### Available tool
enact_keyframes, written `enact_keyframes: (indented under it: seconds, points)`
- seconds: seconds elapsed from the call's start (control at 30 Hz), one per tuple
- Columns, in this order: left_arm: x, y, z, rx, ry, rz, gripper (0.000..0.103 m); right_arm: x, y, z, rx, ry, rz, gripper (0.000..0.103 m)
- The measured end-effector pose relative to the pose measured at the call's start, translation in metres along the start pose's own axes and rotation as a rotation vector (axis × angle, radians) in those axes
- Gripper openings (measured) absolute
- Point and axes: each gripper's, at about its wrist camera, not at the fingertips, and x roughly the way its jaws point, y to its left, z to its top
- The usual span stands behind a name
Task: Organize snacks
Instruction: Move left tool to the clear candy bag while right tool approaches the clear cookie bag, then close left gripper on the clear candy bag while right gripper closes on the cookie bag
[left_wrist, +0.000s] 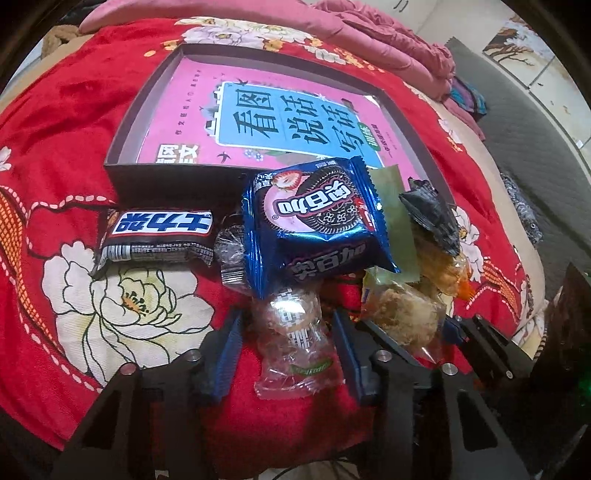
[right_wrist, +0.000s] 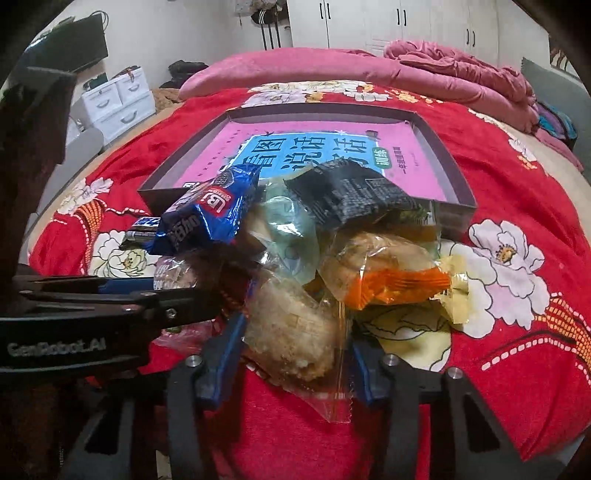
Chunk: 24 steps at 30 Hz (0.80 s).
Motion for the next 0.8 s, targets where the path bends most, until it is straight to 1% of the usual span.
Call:
enact_keyframes:
  seconds: [0.07, 0.23, 0.43, 0.63, 0.8]
  points:
    - [0.001, 0.0, 0.0, 0.003, -0.002, 0.001, 0.042, -0.001, -0.003, -0.001, 0.007, 0.0, 0.016, 0.05]
    - [0.002, 0.001, 0.0, 0.011, -0.004, 0.005, 0.038, -0.008, -0.005, -0.003, 0.01, -0.003, 0.026, 0.049]
    - [-0.002, 0.005, -0.004, 0.008, 0.021, -0.033, 0.037, -0.018, -0.002, -0.005, -0.002, -0.009, 0.032, 0.049]
    - [-0.007, 0.004, -0.013, 0.021, 0.041, -0.047, 0.037, -0.03, 0.003, -0.005, -0.029, -0.039, 0.027, 0.049]
    - [-0.014, 0.01, -0.02, 0.005, 0.056, -0.054, 0.036, -0.035, 0.004, -0.006, -0.024, -0.033, 0.037, 0.049]
